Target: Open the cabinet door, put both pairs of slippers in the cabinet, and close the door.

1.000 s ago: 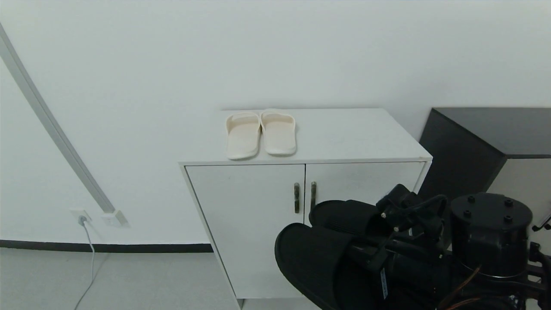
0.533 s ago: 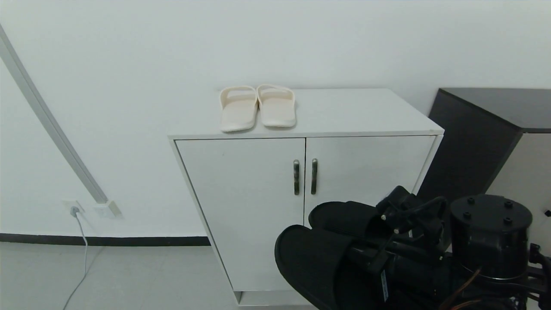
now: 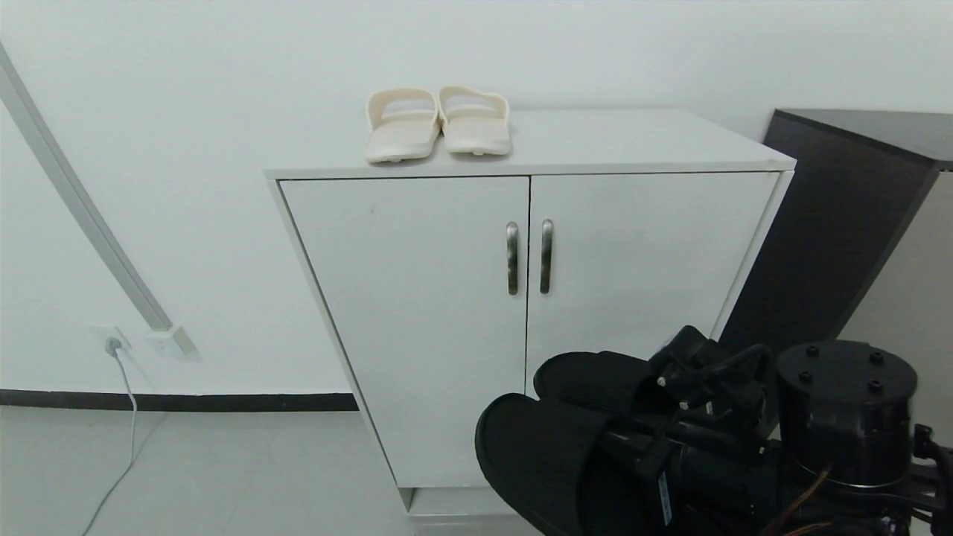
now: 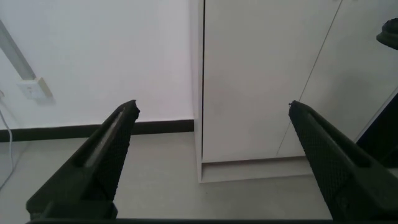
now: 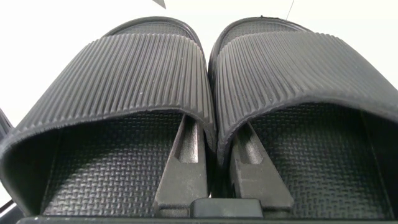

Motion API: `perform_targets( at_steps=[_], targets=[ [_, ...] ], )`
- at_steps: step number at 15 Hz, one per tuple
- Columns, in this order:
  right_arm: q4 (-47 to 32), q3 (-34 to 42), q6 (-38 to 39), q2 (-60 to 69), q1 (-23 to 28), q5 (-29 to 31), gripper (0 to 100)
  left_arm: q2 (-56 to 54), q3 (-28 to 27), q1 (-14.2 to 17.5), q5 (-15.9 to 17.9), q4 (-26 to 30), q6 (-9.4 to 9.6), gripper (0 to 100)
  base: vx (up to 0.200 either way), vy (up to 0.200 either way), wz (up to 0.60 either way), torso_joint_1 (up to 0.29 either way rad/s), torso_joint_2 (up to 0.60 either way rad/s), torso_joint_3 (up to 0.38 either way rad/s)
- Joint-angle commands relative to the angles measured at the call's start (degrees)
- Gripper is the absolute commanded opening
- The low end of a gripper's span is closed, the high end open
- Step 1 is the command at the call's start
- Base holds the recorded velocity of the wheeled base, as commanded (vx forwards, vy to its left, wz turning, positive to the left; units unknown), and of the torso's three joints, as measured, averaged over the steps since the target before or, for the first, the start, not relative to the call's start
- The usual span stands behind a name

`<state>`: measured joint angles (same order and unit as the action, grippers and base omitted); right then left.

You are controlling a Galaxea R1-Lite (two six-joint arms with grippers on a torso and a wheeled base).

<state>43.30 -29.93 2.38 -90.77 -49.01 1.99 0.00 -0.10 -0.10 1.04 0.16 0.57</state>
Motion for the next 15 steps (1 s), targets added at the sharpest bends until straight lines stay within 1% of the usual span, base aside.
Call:
perform_targets(
  at_steps=[1,7,9,12,13,14,15],
  targets=[
    [0.0,0.1,0.0,-0.3,0.0,0.0,0,0.1,0.0,0.0,0.0,0.0,-0.05,100,0.000,0.000,0.00,-0.100,0.45,0.359],
    [0.1,0.7,0.0,-0.2,0.0,0.1,0,0.1,0.0,0.0,0.0,0.0,-0.05,100,0.000,0.000,0.00,-0.049,0.42,0.368],
    [0.9,0.7,0.0,-0.2,0.0,0.1,0,0.1,0.0,0.0,0.0,0.0,-0.05,100,0.000,0.000,0.00,0.002,0.14,0.149],
    [2.5,1.7,-1.6,-0.3,0.0,0.1,0,1.9,-0.1,-0.4,0.2,0.2,0.39,100,0.000,0.000,0.00,0.001,0.02,0.019],
    [2.8,1.7,-1.6,-0.3,0.0,0.1,0,5.1,-0.4,-2.2,0.5,-0.1,1.71,100,0.000,0.000,0.00,0.000,0.00,0.000],
    [2.8,1.8,-1.5,-0.3,0.0,0.1,0,8.5,-3.2,-3.6,0.6,-0.9,1.18,100,0.000,0.000,0.00,0.000,0.00,0.000],
    [2.8,1.9,-1.5,-0.3,0.1,0.0,0,14.3,-8.8,-4.7,1.1,-1.2,-1.98,100,0.000,0.000,0.00,0.000,0.00,0.000]
  ],
)
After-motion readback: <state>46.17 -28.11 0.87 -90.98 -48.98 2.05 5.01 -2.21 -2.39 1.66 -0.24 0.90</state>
